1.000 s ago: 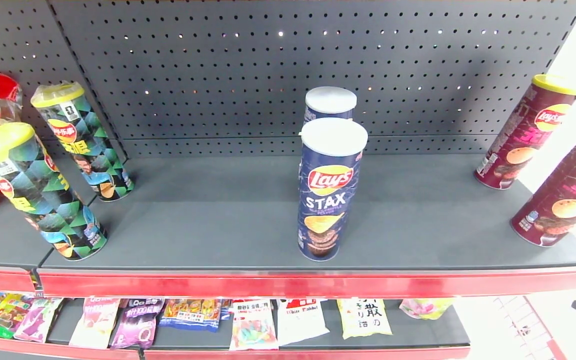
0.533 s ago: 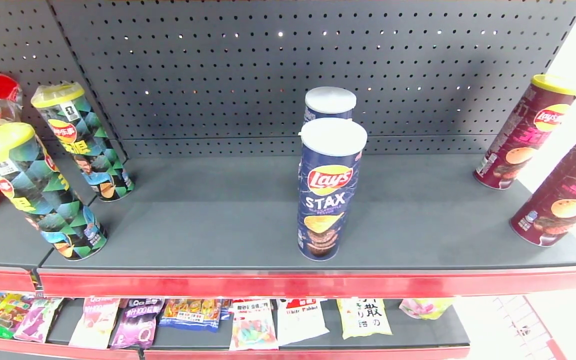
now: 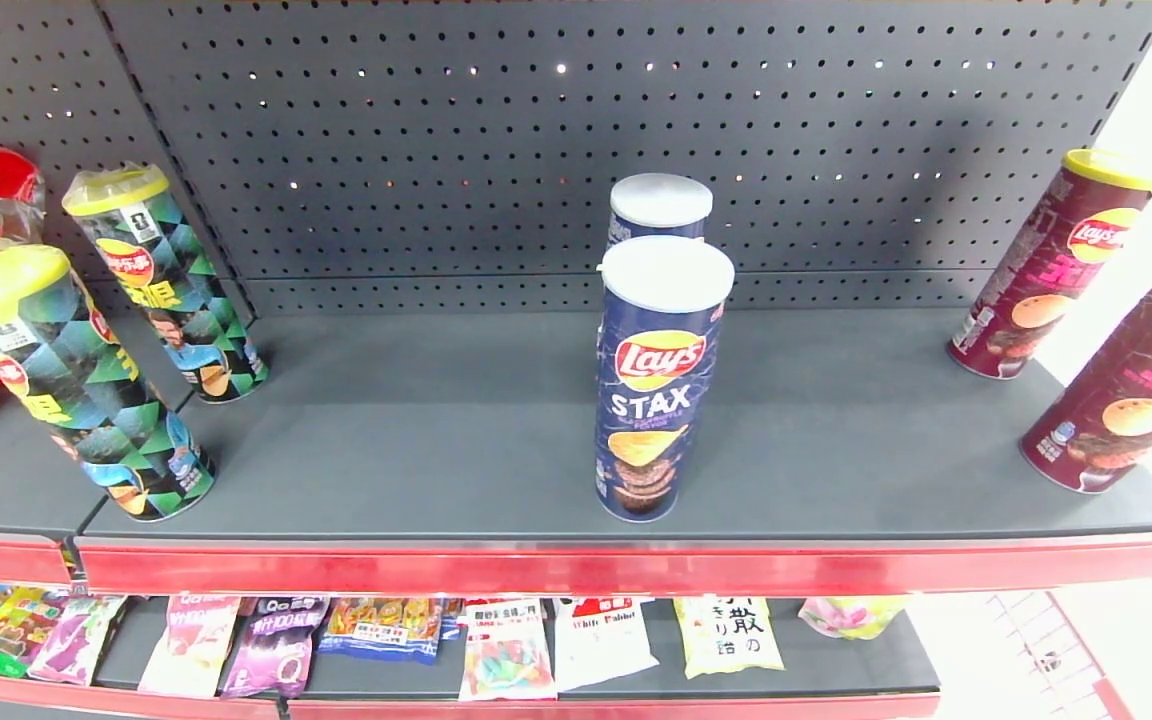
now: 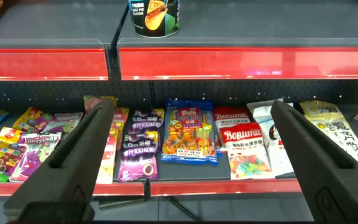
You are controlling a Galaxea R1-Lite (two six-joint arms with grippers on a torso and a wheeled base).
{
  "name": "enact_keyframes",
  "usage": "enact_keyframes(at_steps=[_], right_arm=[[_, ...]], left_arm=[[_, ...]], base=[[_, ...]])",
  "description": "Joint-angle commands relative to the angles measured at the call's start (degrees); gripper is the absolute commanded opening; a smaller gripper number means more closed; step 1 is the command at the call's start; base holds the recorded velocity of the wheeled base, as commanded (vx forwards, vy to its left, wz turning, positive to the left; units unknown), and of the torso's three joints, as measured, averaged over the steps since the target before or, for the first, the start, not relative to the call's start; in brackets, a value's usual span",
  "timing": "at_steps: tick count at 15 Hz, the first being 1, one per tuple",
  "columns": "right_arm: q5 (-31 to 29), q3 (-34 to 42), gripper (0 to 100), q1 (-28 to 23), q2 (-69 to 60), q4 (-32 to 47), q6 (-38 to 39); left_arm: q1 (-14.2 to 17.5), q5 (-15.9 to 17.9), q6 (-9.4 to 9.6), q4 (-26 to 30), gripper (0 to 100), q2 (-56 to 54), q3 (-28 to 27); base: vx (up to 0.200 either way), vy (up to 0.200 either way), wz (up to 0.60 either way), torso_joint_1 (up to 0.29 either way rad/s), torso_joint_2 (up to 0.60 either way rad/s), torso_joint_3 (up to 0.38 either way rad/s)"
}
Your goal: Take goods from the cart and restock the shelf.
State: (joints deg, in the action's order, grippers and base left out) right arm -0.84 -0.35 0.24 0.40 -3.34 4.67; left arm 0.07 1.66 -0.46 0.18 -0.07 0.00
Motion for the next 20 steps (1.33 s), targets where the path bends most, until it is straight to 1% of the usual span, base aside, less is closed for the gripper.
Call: enact_keyframes(at_steps=[1,2,3,4,5,6,7,8,20], right_arm=[[-0.1,0.2,100,0.0,-0.3,-0.1,-2.1],[0.1,0.1,100,0.0,-0.3,0.0,-6.4],[1.6,0.2,100,0.0,-0.3,-0.1,-11.5],[5.1,0.3,100,0.0,-0.3,-0.2,-14.2],[6.8,0.3,100,0.0,-0.3,-0.1,-13.8],[6.1,0.3,100,0.0,-0.3,0.1,-9.6],[3.3,0.3,100,0.0,-0.4,3.9,-4.1],[-0.7,0.3,100,0.0,-0.4,3.5,-4.5],[-0.7,0.3,100,0.0,-0.4,3.4,-4.3]], left_arm=[[0.0,0.0,0.02,0.0,100,0.1,0.0],[0.0,0.0,0.02,0.0,100,0.1,0.0],[0.0,0.0,0.02,0.0,100,0.1,0.0],[0.0,0.0,0.02,0.0,100,0.1,0.0],[-0.1,0.0,0.02,0.0,100,0.1,0.0],[0.0,0.0,0.02,0.0,100,0.1,0.0],[0.0,0.0,0.02,0.0,100,0.1,0.0],[0.0,0.0,0.02,0.0,100,0.1,0.0],[0.0,0.0,0.02,0.0,100,0.1,0.0]], base=[[0.000,0.000,0.00,0.000,0.00,0.000],[0.000,0.000,0.00,0.000,0.00,0.000],[0.000,0.000,0.00,0.000,0.00,0.000],[0.000,0.000,0.00,0.000,0.00,0.000],[0.000,0.000,0.00,0.000,0.00,0.000],[0.000,0.000,0.00,0.000,0.00,0.000],[0.000,0.000,0.00,0.000,0.00,0.000],[0.000,0.000,0.00,0.000,0.00,0.000],[0.000,0.000,0.00,0.000,0.00,0.000]])
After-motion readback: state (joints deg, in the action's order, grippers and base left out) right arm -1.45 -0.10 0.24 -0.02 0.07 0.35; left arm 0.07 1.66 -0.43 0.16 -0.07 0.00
